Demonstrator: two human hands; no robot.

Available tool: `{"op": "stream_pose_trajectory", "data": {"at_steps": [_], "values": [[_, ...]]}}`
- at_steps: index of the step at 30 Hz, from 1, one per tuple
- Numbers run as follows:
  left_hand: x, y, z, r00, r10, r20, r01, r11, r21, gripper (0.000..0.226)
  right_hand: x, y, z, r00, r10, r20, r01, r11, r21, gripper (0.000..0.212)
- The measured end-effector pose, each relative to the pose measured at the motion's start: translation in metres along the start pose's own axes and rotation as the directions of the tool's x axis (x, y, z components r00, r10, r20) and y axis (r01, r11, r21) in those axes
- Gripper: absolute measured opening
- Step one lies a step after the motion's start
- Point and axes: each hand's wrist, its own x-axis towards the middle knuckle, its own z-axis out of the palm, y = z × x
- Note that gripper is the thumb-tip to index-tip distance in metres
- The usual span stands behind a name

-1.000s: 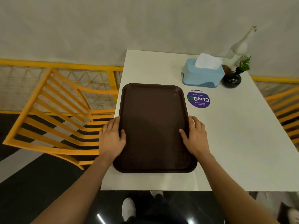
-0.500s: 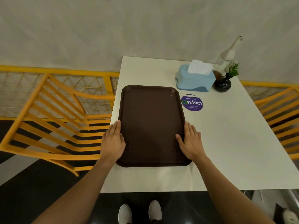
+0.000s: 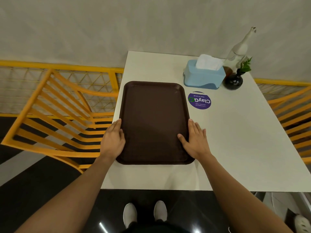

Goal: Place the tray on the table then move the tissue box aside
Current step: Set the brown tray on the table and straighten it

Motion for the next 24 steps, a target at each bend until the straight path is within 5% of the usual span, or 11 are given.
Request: {"op": "stream_pose_trajectory", "data": {"at_steps": [24], "values": [[0.007, -0.003, -0.008, 0.999, 0.027, 0.034, -0.027, 1.0, -0.012, 0.051, -0.002, -0.008, 0.006, 0.999, 0.036, -0.017, -0.036, 0.999, 0.011, 0.086]]}}
